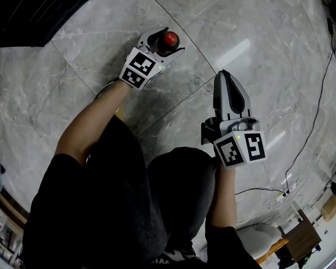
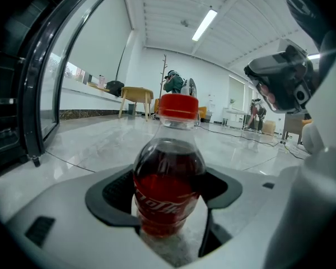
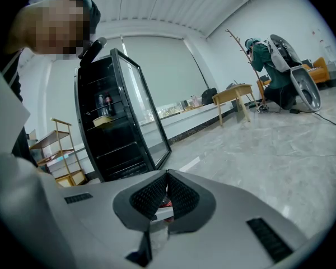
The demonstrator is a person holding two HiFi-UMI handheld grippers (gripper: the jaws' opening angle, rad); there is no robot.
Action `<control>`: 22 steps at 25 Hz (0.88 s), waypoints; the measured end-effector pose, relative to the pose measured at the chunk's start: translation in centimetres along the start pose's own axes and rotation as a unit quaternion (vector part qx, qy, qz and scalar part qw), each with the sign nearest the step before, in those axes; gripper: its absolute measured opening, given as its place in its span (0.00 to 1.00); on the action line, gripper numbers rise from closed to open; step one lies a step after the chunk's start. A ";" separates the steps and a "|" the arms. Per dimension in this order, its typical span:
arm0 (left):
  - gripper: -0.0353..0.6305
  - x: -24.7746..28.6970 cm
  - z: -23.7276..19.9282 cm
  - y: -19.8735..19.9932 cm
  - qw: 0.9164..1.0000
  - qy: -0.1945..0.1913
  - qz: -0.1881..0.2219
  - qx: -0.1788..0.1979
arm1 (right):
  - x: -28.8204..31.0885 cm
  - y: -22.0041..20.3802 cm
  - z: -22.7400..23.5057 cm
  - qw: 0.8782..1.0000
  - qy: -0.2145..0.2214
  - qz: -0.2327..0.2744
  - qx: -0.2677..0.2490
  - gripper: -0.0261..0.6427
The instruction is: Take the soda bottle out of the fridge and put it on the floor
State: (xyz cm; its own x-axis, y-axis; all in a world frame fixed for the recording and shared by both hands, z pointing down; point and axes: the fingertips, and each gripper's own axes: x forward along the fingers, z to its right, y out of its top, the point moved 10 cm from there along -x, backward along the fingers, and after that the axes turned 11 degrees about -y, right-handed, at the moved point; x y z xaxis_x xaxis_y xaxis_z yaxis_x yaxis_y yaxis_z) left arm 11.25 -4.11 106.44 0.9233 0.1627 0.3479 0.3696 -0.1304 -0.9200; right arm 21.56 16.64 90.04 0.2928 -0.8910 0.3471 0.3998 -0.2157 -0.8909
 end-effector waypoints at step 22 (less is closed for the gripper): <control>0.62 -6.1 1.2 7.9 1.000 0.000 0.009 -0.013 | -0.3 5.2 -3.3 0.996 -0.046 0.025 0.065 0.07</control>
State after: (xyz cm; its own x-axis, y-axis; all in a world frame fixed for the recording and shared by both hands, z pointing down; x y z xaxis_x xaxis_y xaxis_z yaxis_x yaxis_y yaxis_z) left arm 8.39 -4.92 96.77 0.9297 0.1605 0.3314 0.3557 -0.1590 -0.9210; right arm 20.65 14.44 84.35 0.3919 -0.8572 0.3342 0.4901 -0.1129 -0.8643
